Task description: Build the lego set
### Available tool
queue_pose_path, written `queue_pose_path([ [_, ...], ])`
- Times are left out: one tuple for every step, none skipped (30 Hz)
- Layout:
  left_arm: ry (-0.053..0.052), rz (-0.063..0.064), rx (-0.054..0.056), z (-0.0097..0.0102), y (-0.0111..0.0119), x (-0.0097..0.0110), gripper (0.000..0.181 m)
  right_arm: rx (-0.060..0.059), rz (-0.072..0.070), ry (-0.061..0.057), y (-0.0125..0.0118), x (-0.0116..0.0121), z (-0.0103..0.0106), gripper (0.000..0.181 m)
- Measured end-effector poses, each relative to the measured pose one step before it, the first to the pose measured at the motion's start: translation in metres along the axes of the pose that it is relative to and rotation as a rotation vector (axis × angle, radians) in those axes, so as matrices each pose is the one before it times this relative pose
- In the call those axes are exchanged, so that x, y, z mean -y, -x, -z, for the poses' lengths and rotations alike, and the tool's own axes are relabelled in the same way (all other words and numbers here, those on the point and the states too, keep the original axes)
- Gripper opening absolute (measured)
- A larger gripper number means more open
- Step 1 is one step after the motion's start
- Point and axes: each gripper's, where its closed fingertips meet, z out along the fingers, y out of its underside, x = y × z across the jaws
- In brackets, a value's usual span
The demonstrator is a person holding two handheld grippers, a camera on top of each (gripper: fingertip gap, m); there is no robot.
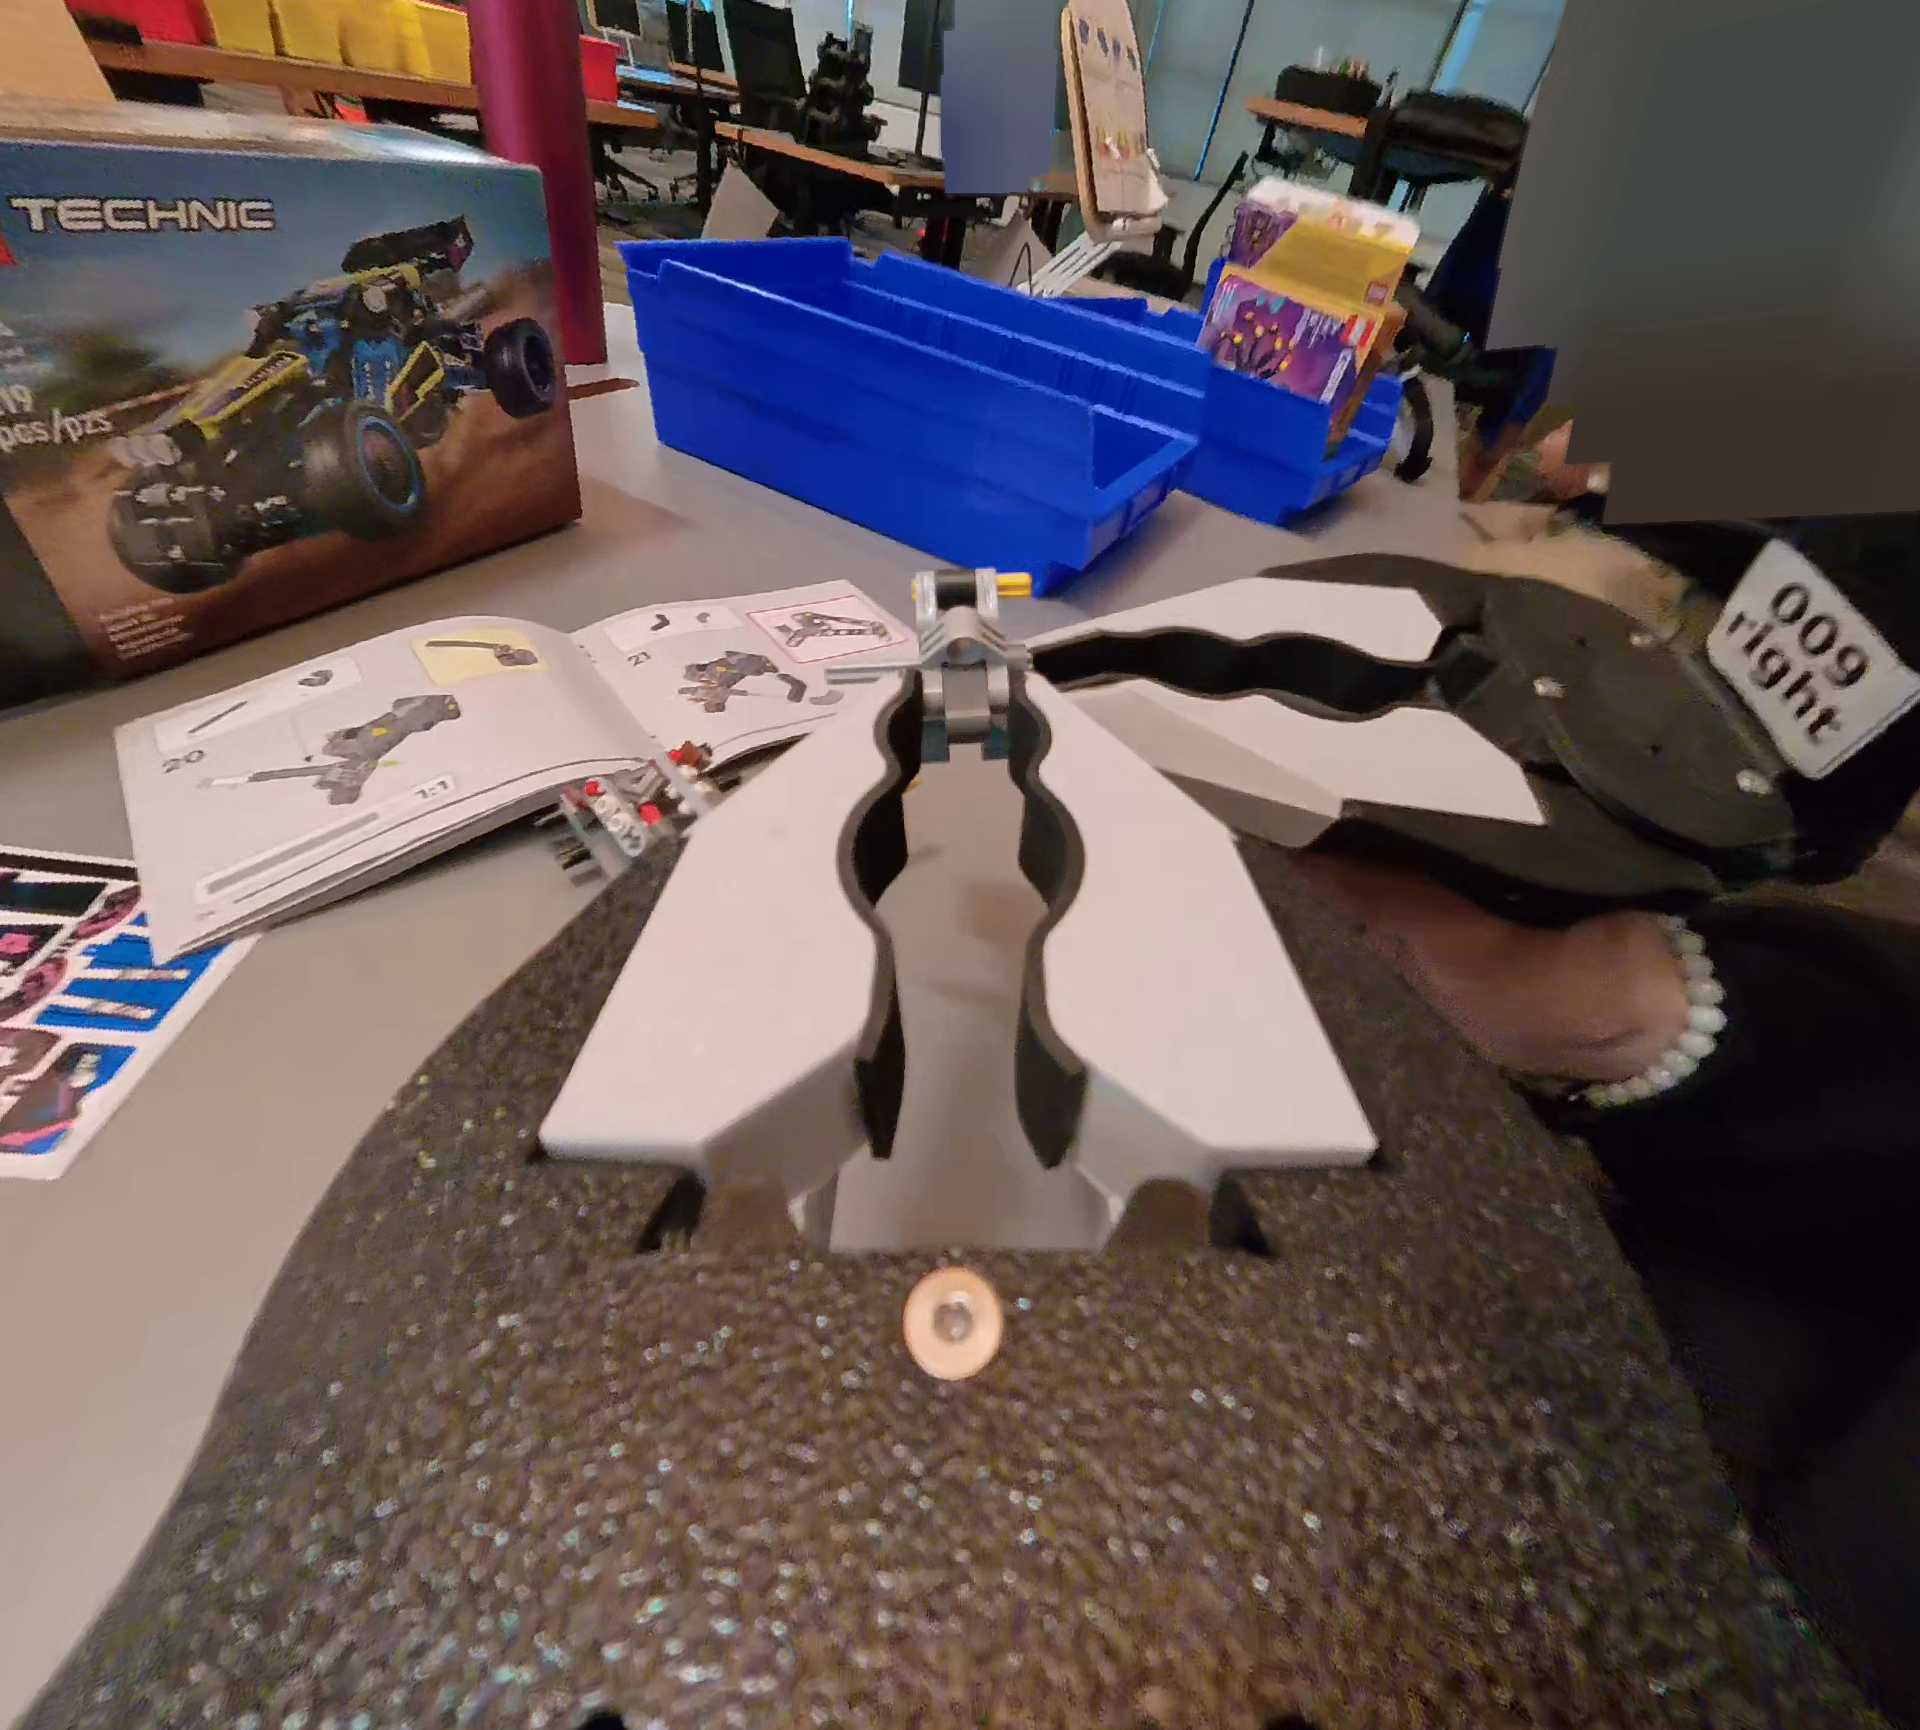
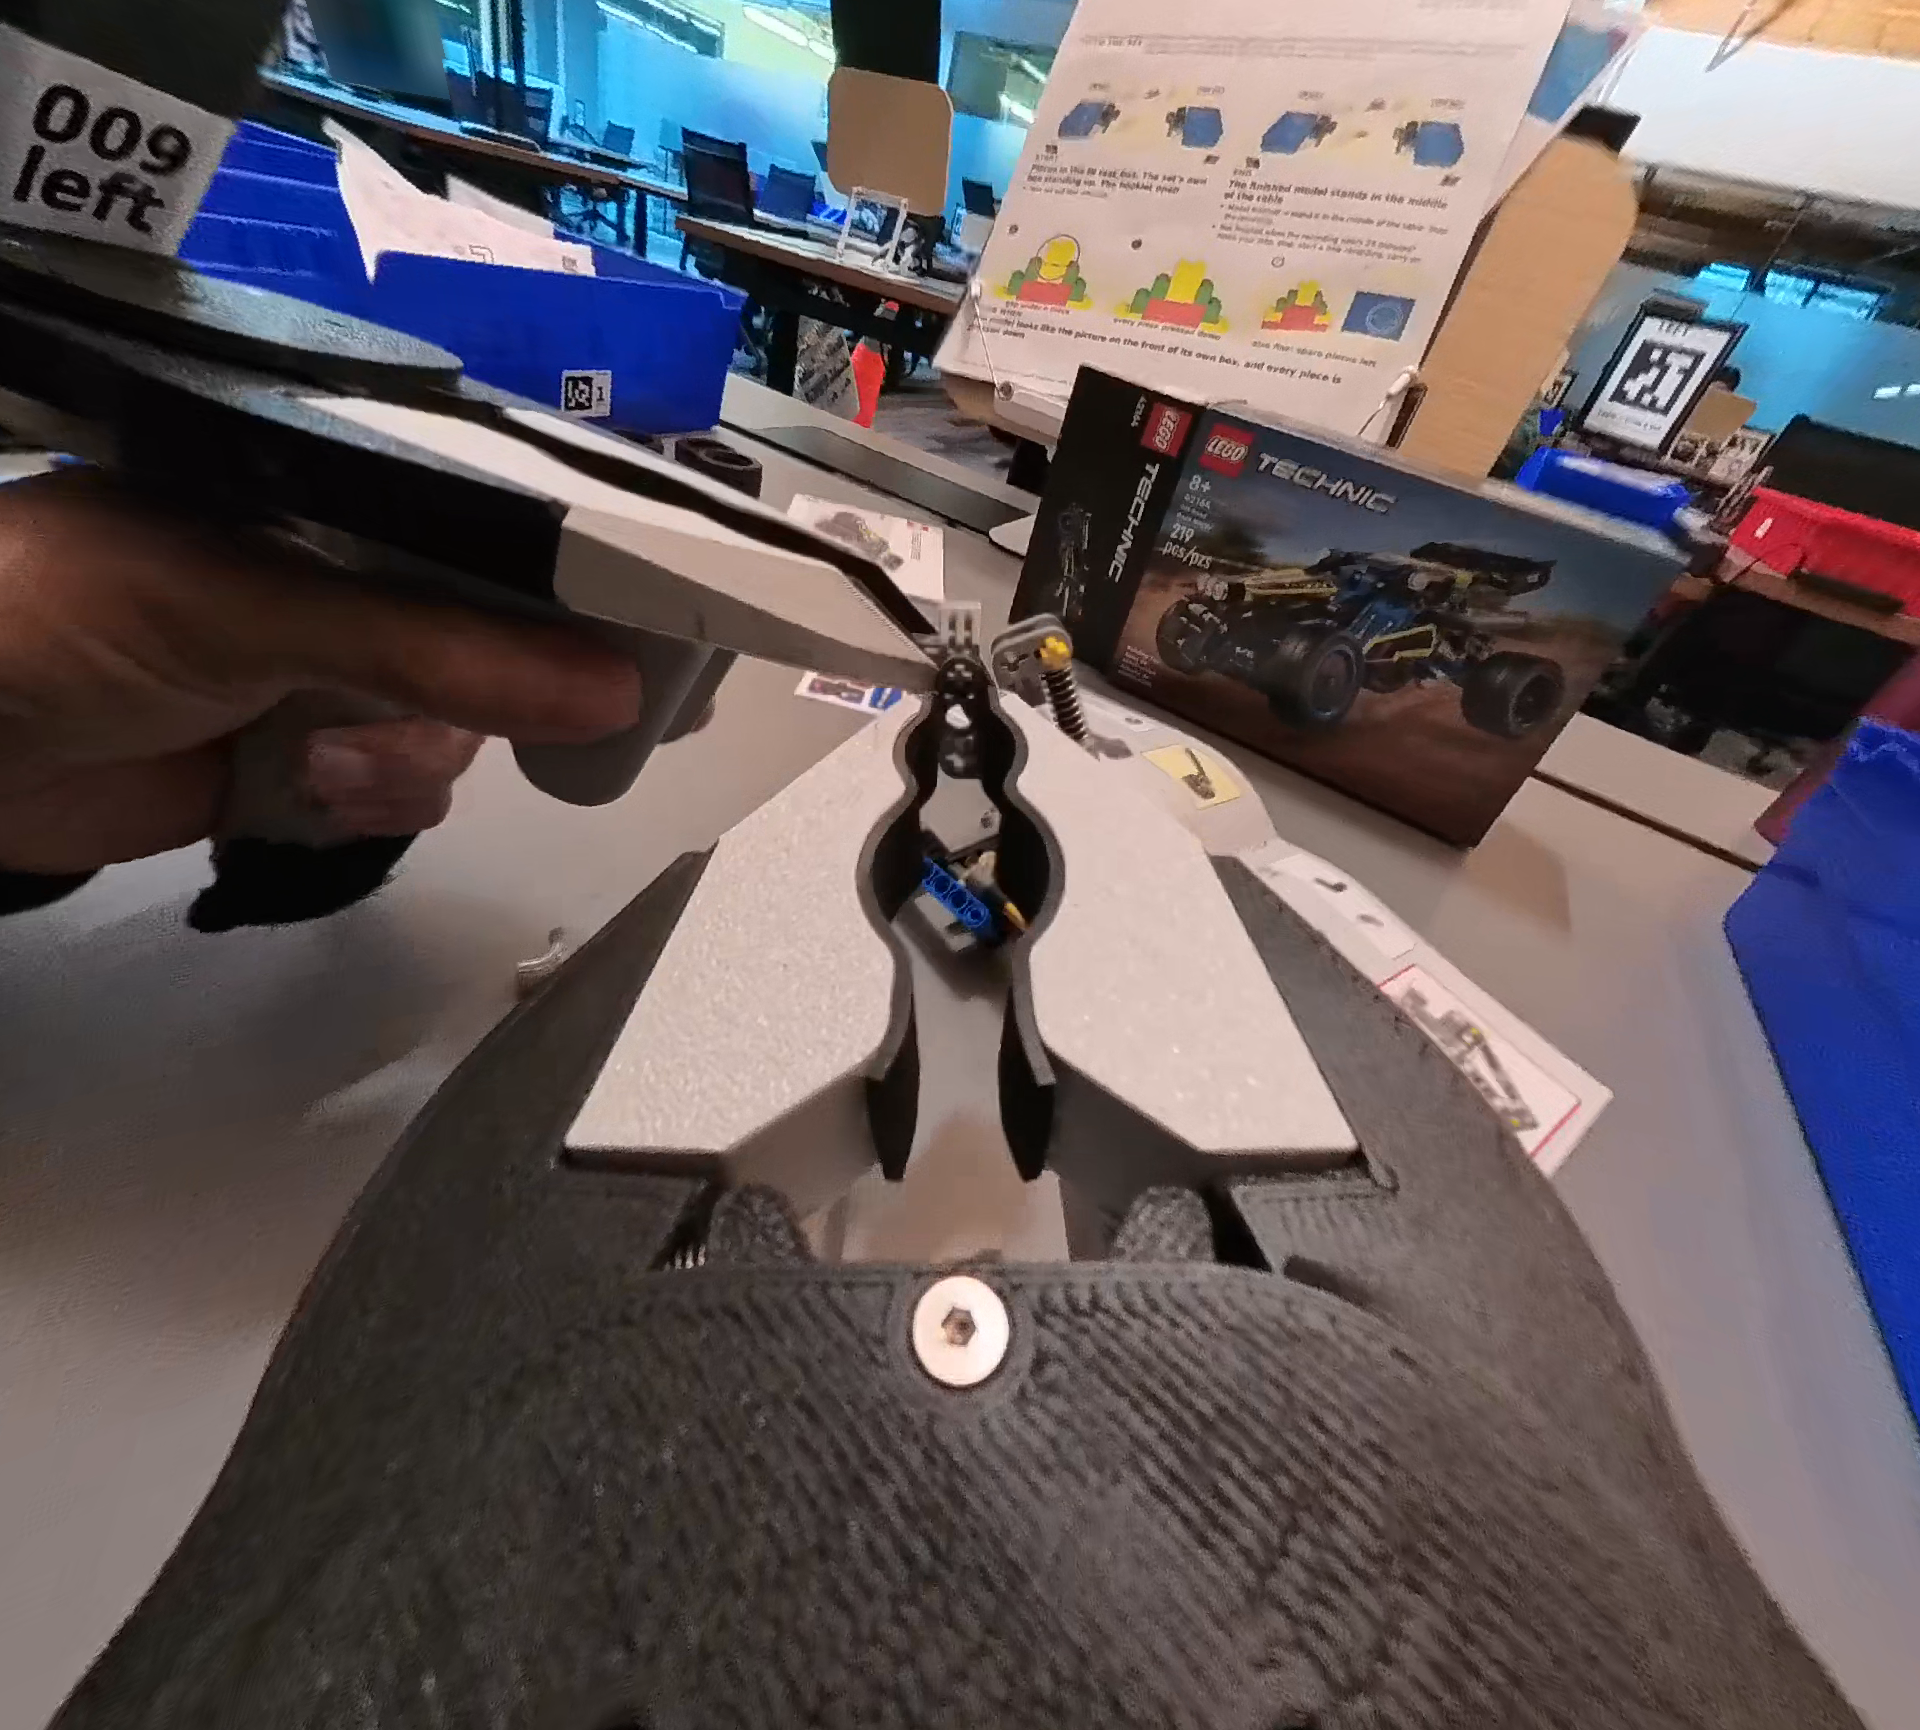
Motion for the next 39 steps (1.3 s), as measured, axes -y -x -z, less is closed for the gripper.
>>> queue_pose_path([
  [0.0043, -0.0194, 0.0064, -0.00038, 0.0018, -0.0018, 0.014, -0.0053, 0.0066, 0.0181, 0.00007, -0.00241, -0.00131, 0.004],
  [0.0003, -0.0112, 0.01, 0.00039, 0.00152, -0.00048, 0.014, -0.0067, 0.0078, 0.0095, 0.00031, -0.00105, -0.00137, 0.004],
  [0.0057, -0.0173, 0.0126, 0.00081, 0.00142, -0.00023, 0.013, -0.0017, -0.0018, 0.0059, 0.00089, -0.00041, -0.00134, 0.005],
  [0.0064, -0.0289, 0.0124, 0.00128, 0.00142, 0.00019, 0.013, 0.003, -0.0156, 0.0099, 0.00124, -0.00076, -0.00145, 0.005],
  [0.0023, -0.0283, 0.0086, 0.0015, 0.00127, 0.00058, 0.013, 0.005, -0.0243, -0.0021, 0.0013, 0.00103, -0.00116, 0.005],
  [0.0018, -0.0162, 0.0044, 0.00144, 0.00107, 0.00004, 0.013, 0.0098, -0.0212, 0.0045, 0.00176, -0.00016, -0.0012, 0.005],
  [0.0002, 0.0041, -0.0015, 0.00146, 0.00074, -0.00058, 0.013, 0.0096, -0.01, 0.0017, 0.00144, 0.00011, -0.00072, 0.005],
  [-0.0031, 0.0162, -0.0049, 0.00122, 0.00044, -0.00095, 0.013, 0.0059, 0.0018, 0.0047, 0.00135, -0.0005, -0.00045, 0.004],
  [-0.0047, 0.012, -0.0028, 0.00138, 0.00018, -0.00078, 0.013, 0.0065, 0.0071, 0.0031, 0.00154, -0.00021, -0.00012, 0.005],
  [-0.0051, 0.0048, 0.001, 0.00168, 0.00009, -0.00003, 0.013, 0.0088, -0.0012, 0.0005, 0.00169, 0.00032, -0.00022, 0.005],
  [-0.0051, -0.0041, 0.0063, 0.00185, 0.00023, 0.00086, 0.013, 0.004, -0.0043, -0.0046, 0.00167, 0.00139, -0.00012, 0.005],
  [-0.004, -0.0249, 0.0133, 0.00193, 0.0003, 0.00128, 0.013, -0.0018, 0.0047, -0.0009, 0.00129, 0.00161, -0.00042, 0.005],
  [-0.0056, -0.0294, 0.0135, 0.00186, 0.00046, 0.00191, 0.013, -0.0008, 0.0107, -0.0009, 0.00118, 0.00187, -0.00061, 0.005],
  [-0.0059, -0.0116, 0.0053, 0.00183, 0.00034, 0.00196, 0.013, 0.0022, 0.0014, -0.0048, 0.001, 0.00264, -0.00005, 0.004],
  [-0.0028, -0.0011, 0.0027, 0.00164, 0.0004, 0.0015, 0.013, 0.0031, -0.0005, -0.0013, 0.00114, 0.00195, -0.0002, 0.004],
  [-0.002, -0.0079, 0.006, 0.00168, 0.00072, 0.00109, 0.013, 0.0005, 0.0015, -0.0007, 0.0013, 0.00141, -0.00064, 0.004],
  [-0.0033, -0.0117, 0.0119, 0.00185, 0.00129, 0.00087, 0.013, 0.0043, 0.0017, -0.0033, 0.00162, 0.00132, -0.00073, 0.005],
  [-0.0002, -0.0041, 0.0742, 0.00364, 0.01143, 0.00013, 0.013, 0.0029, -0.0038, -0.0051, 0.00129, 0.00177, -0.00044, 0.006],
  [-0.0104, -0.0306, 0.1536, 0.00954, 0.03163, 0.00061, 0.012, -0.0361, 0.0005, -0.0213, -0.00531, 0.0042, 0.00497, 0.005],
  [-0.02, 0.0362, 0.0923, 0.01118, 0.03744, 0.00126, 0.012, -0.0409, 0.0002, -0.0148, -0.01078, 0.00367, 0.00938, 0.005],
  [-0.0196, 0.1551, -0.0616, 0.0082, 0.01644, 0.00736, 0.012, -0.0013, -0.0449, -0.0087, -0.00668, 0.00167, 0.00629, 0.005],
  [-0.0213, 0.0451, -0.0804, 0.006, -0.00483, 0.01221, 0.012, 0.0397, -0.0558, 0.0145, 0.00268, -0.00313, -0.00083, 0.005],
  [0.0139, -0.1023, -0.0113, -0.00108, -0.01147, 0.00448, 0.012, 0.0244, -0.0122, 0.0315, 0.00429, -0.00582, -0.00546, 0.005],
  [0.0117, -0.0823, -0.0212, -0.00423, -0.01622, 0.00431, 0.012, 0.0124, 0.0383, 0.0374, 0.00464, -0.00502, -0.00711, 0.005],
  [-0.0153, -0.0128, -0.0235, -0.00336, -0.01202, 0.00635, 0.012, 0.0579, 0.0376, 0.0869, 0.00994, -0.0091, -0.00831, 0.005],
  [-0.0185, 0.0055, -0.0002, -0.00127, -0.0032, 0.00359, 0.012, 0.0444, 0.022, 0.1151, 0.00599, -0.01184, -0.00657, 0.006],
  [-0.0106, -0.0005, -0.0001, -0.00015, 0.00084, -0.00003, 0.012, 0.007, 0.0456, 0.0718, 0.00091, -0.00779, -0.00281, 0.006],
  [-0.003, -0.0041, -0.0193, -0.00029, -0.00022, -0.00295, 0.012, 0.0345, 0.055, 0.068, 0.00451, -0.00916, -0.00197, 0.005],
  [-0.0006, -0.011, -0.0184, -0.00041, -0.00028, -0.00458, 0.012, 0.0436, 0.0386, 0.0682, 0.00554, -0.01041, -0.00301, 0.005],
  [0.0049, -0.026, -0.0126, -0.00061, 0.00003, -0.0058, 0.012, 0.0107, 0.0286, 0.0549, 0.00103, -0.00987, -0.00358, 0.005],
  [0.01, -0.0302, -0.0129, -0.00115, -0.00053, -0.00608, 0.012, -0.0092, 0.0281, 0.0373, -0.00177, -0.00721, -0.00304, 0.005],
  [0.0072, -0.0261, -0.0043, -0.00101, 0.00038, -0.00504, 0.012, 0.0105, 0.0218, 0.025, 0.00097, -0.00488, -0.00296, 0.005],
  [0.0059, -0.0297, -0.0062, -0.00133, -0.00003, -0.00478, 0.012, 0.041, 0.0018, 0.0314, 0.00458, -0.00511, -0.00363, 0.005],
  [0.0035, -0.0303, -0.0154, -0.00152, -0.00118, -0.00454, 0.012, 0.023, -0.0149, 0.031, 0.00121, -0.00426, -0.00359, 0.005],
  [-0.0006, -0.0197, -0.0065, -0.00114, 0.00021, -0.00371, 0.013, 0.0045, -0.0012, 0.0116, -0.00086, -0.00102, -0.00198, 0.005],
  [0.0018, -0.0077, -0.001, -0.00038, 0.0013, -0.00298, 0.012, 0.0096, 0.0191, -0.0075, 0.00091, 0.002, -0.00105, 0.005],
  [-0.0021, -0.0056, -0.0158, -0.00008, -0.00056, -0.00172, 0.013, 0.0217, 0.0255, -0.0019, 0.0031, 0.00152, -0.00152, 0.005],
  [-0.0037, 0.0009, -0.0105, -0.00026, 0.00064, -0.00211, 0.013, -0.0006, 0.0119, 0.0171, -0.00063, -0.00151, -0.00214, 0.006],
  [0.0145, 0.0203, -0.0004, -0.00114, 0.0029, -0.00568, 0.013, -0.0005, 0.0135, 0.0251, -0.00065, -0.00281, -0.00258, 0.006],
])
